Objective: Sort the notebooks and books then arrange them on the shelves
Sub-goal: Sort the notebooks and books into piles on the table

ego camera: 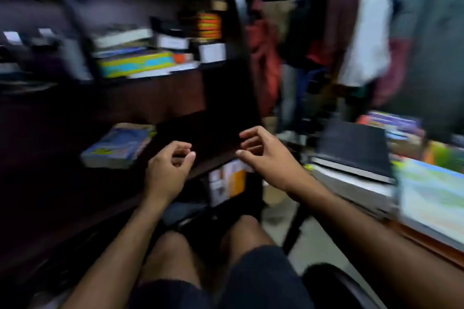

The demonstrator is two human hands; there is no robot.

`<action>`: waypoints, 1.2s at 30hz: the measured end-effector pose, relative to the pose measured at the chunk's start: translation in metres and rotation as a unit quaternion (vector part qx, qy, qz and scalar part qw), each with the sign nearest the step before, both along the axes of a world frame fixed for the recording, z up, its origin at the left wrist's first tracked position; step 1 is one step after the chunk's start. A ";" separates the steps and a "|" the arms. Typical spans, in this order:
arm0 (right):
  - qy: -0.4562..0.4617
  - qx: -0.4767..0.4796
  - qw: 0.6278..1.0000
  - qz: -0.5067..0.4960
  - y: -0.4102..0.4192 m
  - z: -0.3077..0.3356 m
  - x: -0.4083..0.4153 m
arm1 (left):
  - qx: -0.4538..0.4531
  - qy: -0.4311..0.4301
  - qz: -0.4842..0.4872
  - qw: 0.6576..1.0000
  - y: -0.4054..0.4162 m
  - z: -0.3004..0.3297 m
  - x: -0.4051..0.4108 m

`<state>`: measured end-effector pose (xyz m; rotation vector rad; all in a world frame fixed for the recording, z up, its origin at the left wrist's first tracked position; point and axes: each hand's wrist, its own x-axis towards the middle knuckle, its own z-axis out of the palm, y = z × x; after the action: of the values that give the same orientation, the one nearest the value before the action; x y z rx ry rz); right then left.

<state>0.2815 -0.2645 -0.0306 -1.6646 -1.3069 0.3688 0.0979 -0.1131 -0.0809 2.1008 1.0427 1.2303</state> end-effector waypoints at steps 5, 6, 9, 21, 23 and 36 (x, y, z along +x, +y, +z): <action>-0.015 -0.107 0.992 0.058 0.160 -0.038 -0.064 | -0.083 0.075 0.192 0.975 0.115 -0.057 -0.119; -0.042 -0.127 0.989 0.064 0.183 -0.047 -0.075 | -0.092 0.090 0.211 0.969 0.132 -0.065 -0.133; -0.103 -0.180 0.971 0.115 0.242 -0.073 -0.114 | -0.113 0.086 0.249 0.958 0.180 -0.072 -0.163; -0.253 -0.118 0.950 0.138 0.345 -0.134 -0.176 | -0.157 0.170 0.289 0.929 0.252 -0.072 -0.167; -0.242 -0.121 0.953 0.136 0.340 -0.132 -0.176 | -0.159 0.179 0.261 0.935 0.244 -0.070 -0.169; 0.049 -0.019 0.998 -0.022 0.165 -0.134 -0.132 | -0.033 0.360 0.108 0.926 0.059 -0.075 -0.119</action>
<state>0.1497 -0.0997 -0.1647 -1.6829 -1.1955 0.4442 -0.0213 -0.0541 -0.1558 2.4900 1.6259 0.4655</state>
